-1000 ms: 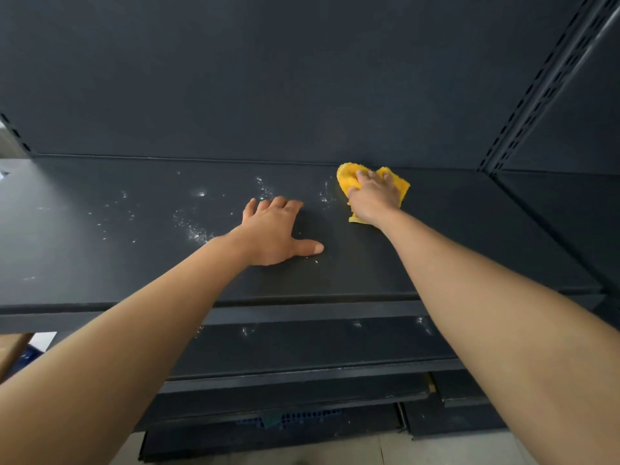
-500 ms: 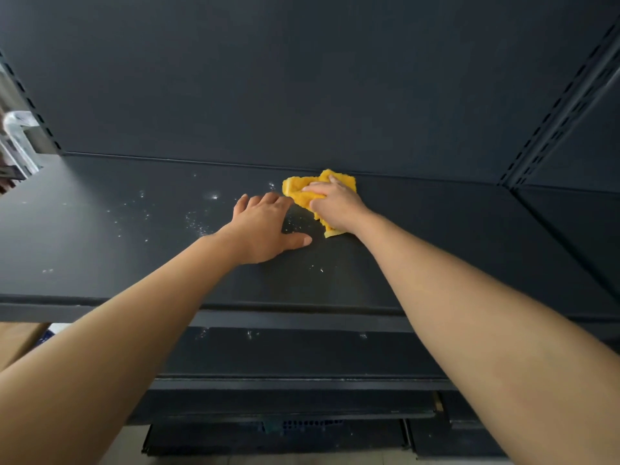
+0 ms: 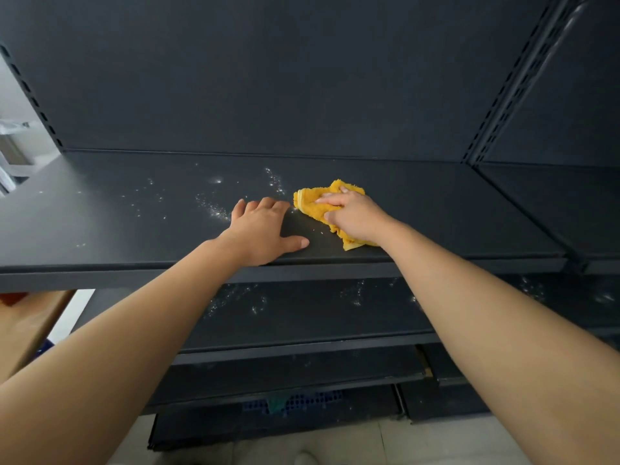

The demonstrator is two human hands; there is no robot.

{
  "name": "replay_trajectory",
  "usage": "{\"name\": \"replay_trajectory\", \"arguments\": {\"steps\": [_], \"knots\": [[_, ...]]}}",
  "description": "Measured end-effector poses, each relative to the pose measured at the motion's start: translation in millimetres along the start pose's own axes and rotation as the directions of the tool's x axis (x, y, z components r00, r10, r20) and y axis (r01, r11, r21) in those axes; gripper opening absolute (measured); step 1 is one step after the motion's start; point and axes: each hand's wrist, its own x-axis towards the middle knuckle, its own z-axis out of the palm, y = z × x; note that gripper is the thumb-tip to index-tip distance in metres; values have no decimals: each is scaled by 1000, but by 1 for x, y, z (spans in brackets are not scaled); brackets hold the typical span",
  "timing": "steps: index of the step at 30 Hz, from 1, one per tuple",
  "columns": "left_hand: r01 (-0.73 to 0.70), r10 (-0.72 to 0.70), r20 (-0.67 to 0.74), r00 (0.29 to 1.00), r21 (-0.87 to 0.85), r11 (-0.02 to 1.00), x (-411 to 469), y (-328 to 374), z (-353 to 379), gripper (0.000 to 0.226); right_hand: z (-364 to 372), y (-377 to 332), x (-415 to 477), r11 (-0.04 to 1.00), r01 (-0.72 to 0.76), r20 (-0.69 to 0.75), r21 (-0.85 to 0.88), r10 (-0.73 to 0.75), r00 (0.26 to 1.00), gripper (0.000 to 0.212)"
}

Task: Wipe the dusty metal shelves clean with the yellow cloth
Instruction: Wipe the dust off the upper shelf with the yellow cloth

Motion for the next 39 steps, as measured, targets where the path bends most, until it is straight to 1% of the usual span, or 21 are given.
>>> {"name": "replay_trajectory", "arguments": {"steps": [3,5,6,8,10,13,15,17,19,21,23,26,28,33,39], "knots": [[55,-54,-28,998,33,998,-15,-9,0,79,3,0,-8,996,-81,-78,-45,77,994,46],[87,-85,-48,995,38,996,-23,-16,1,78,12,-7,-8,976,-167,-154,-138,145,977,48],[98,-95,-57,994,41,994,-27,-20,1,77,18,-13,-7,962,-201,-170,-185,170,971,50],[117,-113,-82,990,47,992,-34,-27,1,75,28,-28,-5,947,-229,-151,-227,198,969,53],[133,-128,-105,986,47,990,-38,-34,-1,72,38,-45,-2,952,-200,-96,-232,182,979,57],[151,-143,-124,982,53,987,-40,-40,-4,70,54,-70,0,966,-104,-19,-236,102,995,57],[151,-144,-125,982,54,987,-40,-43,-4,70,59,-75,0,975,-56,8,-216,59,998,52],[146,-139,-110,984,56,988,-39,-44,-4,69,57,-69,-1,978,-43,4,-205,45,999,51],[140,-134,-89,987,57,989,-36,-43,-2,68,49,-55,0,965,-94,-53,-246,83,995,53],[132,-128,-73,989,51,990,-33,-43,-1,67,40,-37,2,934,-207,-141,-291,173,975,54],[128,-125,-71,990,44,991,-29,-43,1,66,31,-22,5,905,-306,-202,-295,254,946,55],[127,-125,-71,990,30,991,-22,-43,0,67,27,-17,15,891,-361,-227,-275,305,925,59],[125,-123,-73,990,24,992,-17,-45,-1,69,29,-22,26,900,-349,-208,-262,300,931,61],[129,-128,-53,990,2,992,-1,-52,-5,72,34,-36,63,932,-239,-132,-273,210,969,61],[131,-132,-65,989,-12,991,19,-58,-8,72,34,-46,108,946,-141,-70,-291,126,990,59]]}}
